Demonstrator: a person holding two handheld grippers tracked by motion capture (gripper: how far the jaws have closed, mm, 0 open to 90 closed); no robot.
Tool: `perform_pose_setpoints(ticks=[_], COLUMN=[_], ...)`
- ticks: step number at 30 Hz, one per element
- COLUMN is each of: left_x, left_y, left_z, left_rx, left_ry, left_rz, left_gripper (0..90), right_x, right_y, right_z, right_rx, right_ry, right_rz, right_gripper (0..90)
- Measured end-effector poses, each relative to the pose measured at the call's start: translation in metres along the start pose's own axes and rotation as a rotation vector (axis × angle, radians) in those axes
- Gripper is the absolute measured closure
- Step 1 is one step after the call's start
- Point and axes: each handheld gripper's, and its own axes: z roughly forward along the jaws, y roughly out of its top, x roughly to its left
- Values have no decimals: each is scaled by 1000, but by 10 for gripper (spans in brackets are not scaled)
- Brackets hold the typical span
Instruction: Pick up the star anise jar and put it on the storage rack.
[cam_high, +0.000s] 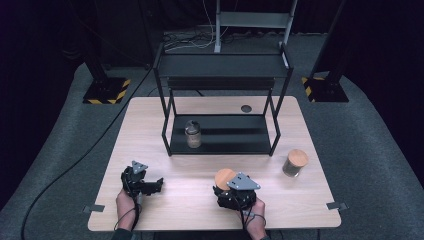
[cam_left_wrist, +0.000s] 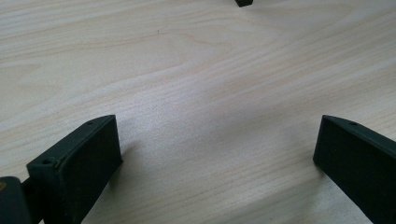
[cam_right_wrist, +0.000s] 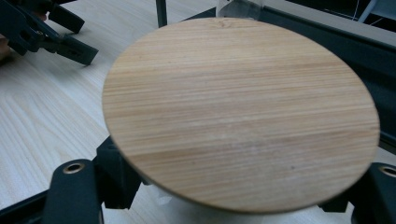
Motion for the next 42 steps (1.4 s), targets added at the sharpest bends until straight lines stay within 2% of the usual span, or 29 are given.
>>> perform_pose_setpoints(ticks=[12, 25, 31, 39, 42], left_x=[0, 0, 0, 0, 0], left_y=[0, 0, 0, 0, 0], left_z=[0, 0, 0, 0, 0], left_rx=[0, 0, 0, -1, -2], left_ry=[0, 0, 0, 0, 2], left_rz=[0, 0, 0, 0, 2], left_gripper=[3, 3, 3, 3, 3], right_x=[-9, -17, -21, -24, -26], right_y=[4, 8, 10, 14, 15], right_z=[4, 5, 6, 12, 13], right_rx=[-2, 3, -14, -5, -10], right_ry=[4, 2, 4, 12, 14], right_rz=[16, 9, 21, -4, 4], right_gripper=[248, 248, 248, 248, 248])
